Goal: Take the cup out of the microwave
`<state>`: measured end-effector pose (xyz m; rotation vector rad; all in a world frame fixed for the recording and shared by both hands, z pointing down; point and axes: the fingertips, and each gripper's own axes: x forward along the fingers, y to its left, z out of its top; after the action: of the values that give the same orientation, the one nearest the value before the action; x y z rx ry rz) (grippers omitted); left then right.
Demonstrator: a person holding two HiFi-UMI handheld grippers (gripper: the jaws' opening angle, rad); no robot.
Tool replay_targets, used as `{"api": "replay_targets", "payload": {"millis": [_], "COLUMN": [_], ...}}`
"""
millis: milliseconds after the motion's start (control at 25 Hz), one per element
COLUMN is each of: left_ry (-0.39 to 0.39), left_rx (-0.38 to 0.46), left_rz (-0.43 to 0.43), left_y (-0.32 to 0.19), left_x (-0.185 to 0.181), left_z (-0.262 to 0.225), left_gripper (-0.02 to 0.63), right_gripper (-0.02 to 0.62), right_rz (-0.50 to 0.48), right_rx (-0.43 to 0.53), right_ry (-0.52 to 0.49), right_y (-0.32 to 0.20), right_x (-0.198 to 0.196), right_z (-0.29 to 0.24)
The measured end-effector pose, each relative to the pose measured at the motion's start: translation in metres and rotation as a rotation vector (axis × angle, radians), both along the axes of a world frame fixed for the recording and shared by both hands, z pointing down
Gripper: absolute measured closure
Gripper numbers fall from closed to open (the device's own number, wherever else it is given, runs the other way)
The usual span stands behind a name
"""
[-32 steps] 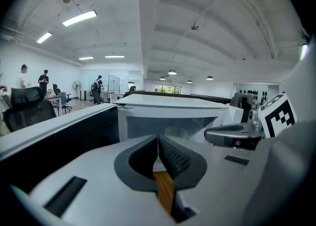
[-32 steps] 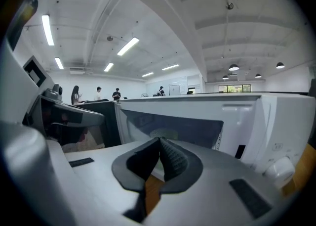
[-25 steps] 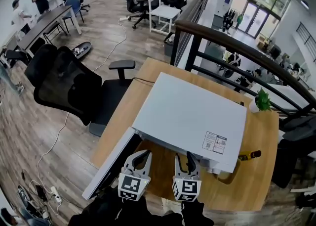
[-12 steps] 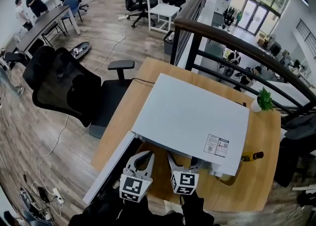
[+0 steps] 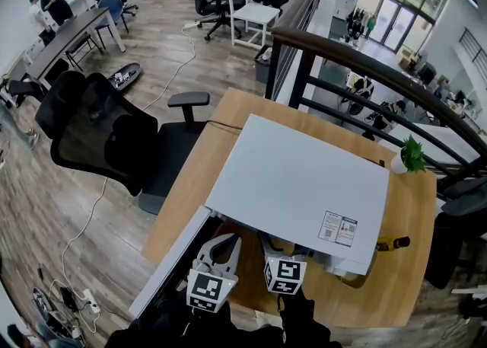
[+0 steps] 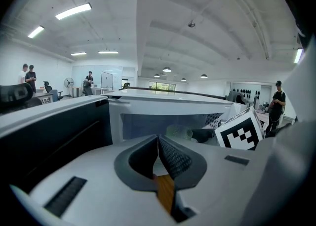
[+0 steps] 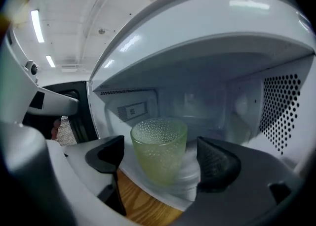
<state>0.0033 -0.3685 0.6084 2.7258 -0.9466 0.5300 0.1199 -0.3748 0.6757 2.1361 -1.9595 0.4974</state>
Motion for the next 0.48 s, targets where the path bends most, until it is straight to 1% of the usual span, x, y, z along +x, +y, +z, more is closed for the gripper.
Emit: {"api": "replay_targets", "payload": {"millis": [240,320,480], "left_ry": [-0.002,-0.002,-0.005], "left_rx": [-0.003,-0.002,0.002], "left_rz": [-0.005,-0.005,-0.006], "left_y": [-0.0042,-0.0047,-0.0039], "left_x": [-0.0009,-0.0004,0.0005], "left_z": [-0.0007,-0.0011,-0.0013], "left_gripper": [0.578,0.578,0.578], "right_gripper": [0.200,0.244,0.245], "right_rz": [0.012,0.020,0.019], "right_rx": [0.004,0.005,0.006], "right_ry": [0.030,0.038,0.037], "right_y": [-0.0014,-0.0015,-0.0018], "right_x": [0.0035,0.0053,0.0065], "right_z": [-0.0052,-0.0059,-0.0054]}}
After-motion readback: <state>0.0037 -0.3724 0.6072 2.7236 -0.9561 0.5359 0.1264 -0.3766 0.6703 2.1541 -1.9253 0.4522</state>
